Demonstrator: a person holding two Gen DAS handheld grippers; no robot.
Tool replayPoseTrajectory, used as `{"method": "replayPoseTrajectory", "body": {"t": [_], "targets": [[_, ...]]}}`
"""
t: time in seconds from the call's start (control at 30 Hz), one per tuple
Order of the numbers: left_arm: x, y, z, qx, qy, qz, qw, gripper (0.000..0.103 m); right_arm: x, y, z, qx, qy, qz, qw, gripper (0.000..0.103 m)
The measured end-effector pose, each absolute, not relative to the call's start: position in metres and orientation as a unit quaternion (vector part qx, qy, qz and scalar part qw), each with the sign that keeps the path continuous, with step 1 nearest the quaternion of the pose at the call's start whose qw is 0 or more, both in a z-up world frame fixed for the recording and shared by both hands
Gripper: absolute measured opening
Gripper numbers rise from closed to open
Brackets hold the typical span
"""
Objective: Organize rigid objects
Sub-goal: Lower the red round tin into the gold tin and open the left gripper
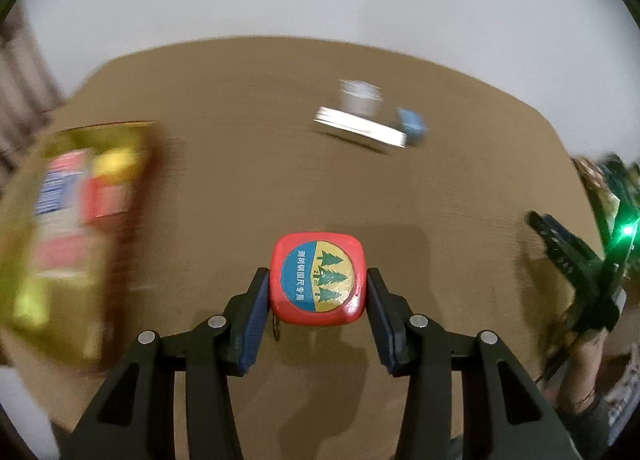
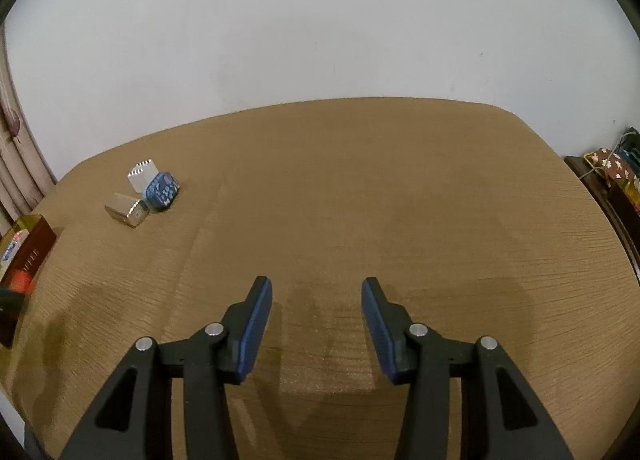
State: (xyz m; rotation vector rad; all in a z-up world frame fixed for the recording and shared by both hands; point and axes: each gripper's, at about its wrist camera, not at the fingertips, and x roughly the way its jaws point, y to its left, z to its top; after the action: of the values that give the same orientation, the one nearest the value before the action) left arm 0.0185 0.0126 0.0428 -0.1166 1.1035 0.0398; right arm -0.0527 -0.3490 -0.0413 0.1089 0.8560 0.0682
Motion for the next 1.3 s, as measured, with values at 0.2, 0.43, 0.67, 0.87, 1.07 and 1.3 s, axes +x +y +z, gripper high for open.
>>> {"method": "replayPoseTrajectory", "body": {"t": [0.2,0.43,0.67,0.87,1.07,1.3], "targets": [[-0.017,0.126,0.071,-0.053,0.529,0.122,0.838,0.042,-0.048,-0.343,-0.046,0.035,0.429,0.023,0.903,0.048],[-0.037,0.224,0.052,-0.059,0.550,0.179,0.814,0.042,-0.042,-0.334,-0.052,0.013,0.445,0.012,0.895,0.048],[-0.015,0.198,0.033,-0.076,0.554,0.112,0.821,0.043,-0.037,-0.327,-0.055,-0.004,0.450,0.003,0.893,0.049],[0.001,0.183,0.006,-0.100,0.583,0.083,0.802,0.043,-0.031,-0.324,-0.056,-0.007,0.451,0.002,0.893,0.049],[0.008,0.178,0.001,-0.112,0.584,0.068,0.801,0.046,-0.033,-0.325,-0.056,-0.005,0.451,0.005,0.893,0.049],[-0.013,0.156,0.044,-0.078,0.516,0.108,0.846,0.056,-0.038,-0.326,-0.052,-0.002,0.440,0.015,0.898,0.049]]}}
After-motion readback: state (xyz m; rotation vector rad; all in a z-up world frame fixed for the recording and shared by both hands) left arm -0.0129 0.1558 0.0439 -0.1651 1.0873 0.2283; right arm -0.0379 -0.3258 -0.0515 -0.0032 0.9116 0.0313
